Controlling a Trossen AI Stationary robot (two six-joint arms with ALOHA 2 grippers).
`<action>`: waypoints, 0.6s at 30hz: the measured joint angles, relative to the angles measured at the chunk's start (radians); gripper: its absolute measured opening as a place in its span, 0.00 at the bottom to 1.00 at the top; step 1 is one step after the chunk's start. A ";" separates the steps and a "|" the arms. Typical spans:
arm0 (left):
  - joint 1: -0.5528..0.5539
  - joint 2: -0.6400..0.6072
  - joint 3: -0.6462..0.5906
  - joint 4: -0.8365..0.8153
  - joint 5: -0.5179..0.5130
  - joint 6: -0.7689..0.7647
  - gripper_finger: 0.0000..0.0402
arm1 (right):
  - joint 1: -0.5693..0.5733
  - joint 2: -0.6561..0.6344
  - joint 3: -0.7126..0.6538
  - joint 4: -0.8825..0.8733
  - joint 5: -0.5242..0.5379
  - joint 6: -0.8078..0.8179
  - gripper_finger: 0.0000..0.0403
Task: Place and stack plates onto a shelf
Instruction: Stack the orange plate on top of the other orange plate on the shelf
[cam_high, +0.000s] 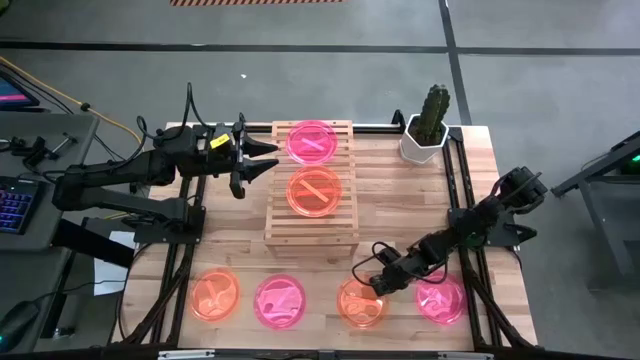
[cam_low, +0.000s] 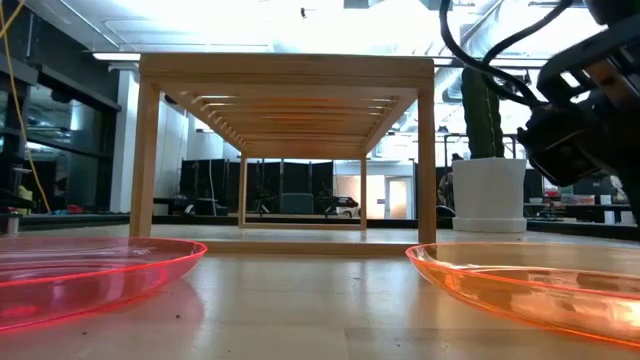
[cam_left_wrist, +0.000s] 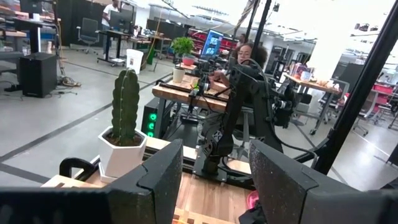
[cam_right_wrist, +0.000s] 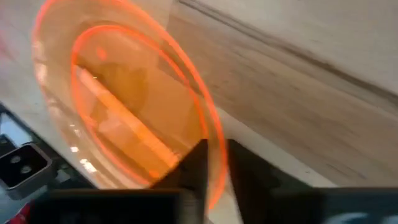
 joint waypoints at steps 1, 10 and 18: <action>0.000 0.000 0.000 0.000 0.000 0.000 0.43 | 0.000 0.000 0.000 -0.007 0.000 -0.003 0.05; 0.002 0.000 0.000 0.000 0.000 0.000 0.43 | -0.002 -0.126 -0.006 -0.053 0.017 -0.108 0.00; 0.015 0.000 0.000 0.000 0.000 0.000 0.43 | -0.002 -0.419 -0.005 -0.105 -0.064 -0.300 0.00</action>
